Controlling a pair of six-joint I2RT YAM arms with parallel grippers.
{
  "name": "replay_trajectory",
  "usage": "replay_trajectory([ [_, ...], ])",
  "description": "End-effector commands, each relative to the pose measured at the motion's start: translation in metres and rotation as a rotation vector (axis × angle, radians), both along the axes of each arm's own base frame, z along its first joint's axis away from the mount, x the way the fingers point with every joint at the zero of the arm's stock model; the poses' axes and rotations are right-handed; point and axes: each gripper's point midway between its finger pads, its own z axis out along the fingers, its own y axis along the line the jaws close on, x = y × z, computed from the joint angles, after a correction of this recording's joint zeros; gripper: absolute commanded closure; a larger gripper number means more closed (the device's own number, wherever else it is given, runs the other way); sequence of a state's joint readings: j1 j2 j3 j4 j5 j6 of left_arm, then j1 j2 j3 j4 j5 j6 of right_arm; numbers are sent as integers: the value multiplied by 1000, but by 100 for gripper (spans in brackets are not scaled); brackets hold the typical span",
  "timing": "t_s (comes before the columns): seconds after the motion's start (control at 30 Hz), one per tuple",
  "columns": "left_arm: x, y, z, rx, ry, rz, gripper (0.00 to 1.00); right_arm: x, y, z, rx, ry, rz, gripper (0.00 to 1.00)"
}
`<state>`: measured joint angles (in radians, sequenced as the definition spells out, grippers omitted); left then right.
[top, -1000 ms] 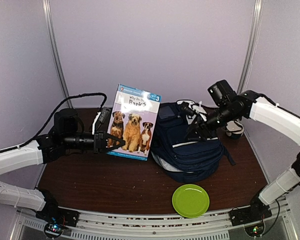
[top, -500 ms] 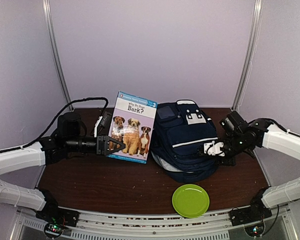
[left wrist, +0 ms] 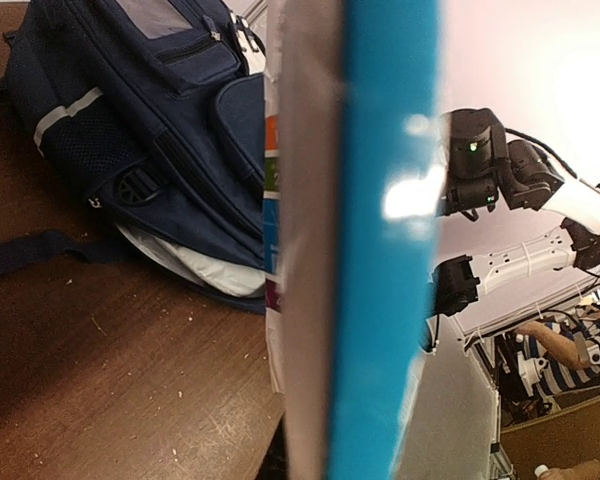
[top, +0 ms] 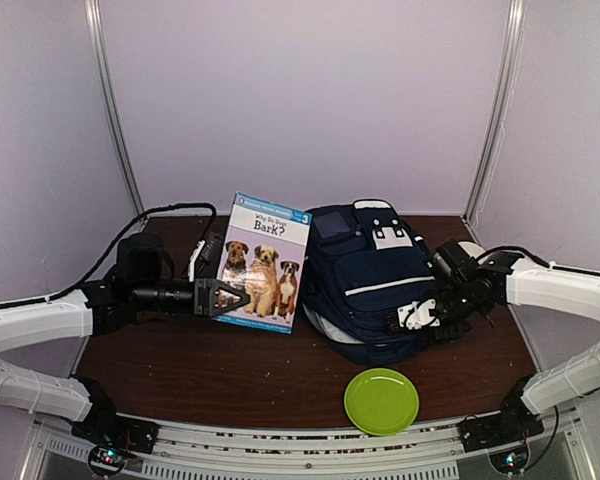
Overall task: Pack the student bag
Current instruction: Pick up the largest pocket of the bag from the student bag.
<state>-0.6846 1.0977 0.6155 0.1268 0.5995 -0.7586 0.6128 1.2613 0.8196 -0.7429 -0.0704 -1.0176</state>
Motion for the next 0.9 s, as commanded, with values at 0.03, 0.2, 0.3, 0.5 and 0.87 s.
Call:
replay_trajectory([
  [0.03, 3, -2, 26, -72, -87, 7, 100, 30, 7, -8, -27, -122, -45, 44],
  [0.2, 1, -1, 20, -65, -74, 5, 100, 40, 38, 30, 140, -117, -86, 93],
  [0.3, -8, 0, 13, -81, -56, -25, 100, 39, 62, 80, 296, -119, -85, 99],
  [0.5, -49, -5, 6, -53, -18, -218, 100, 64, 100, 174, 513, -138, -177, 100],
  [0.87, -121, 0, 5, -66, 46, -495, 100, 96, 174, 250, 683, -95, -195, 100],
])
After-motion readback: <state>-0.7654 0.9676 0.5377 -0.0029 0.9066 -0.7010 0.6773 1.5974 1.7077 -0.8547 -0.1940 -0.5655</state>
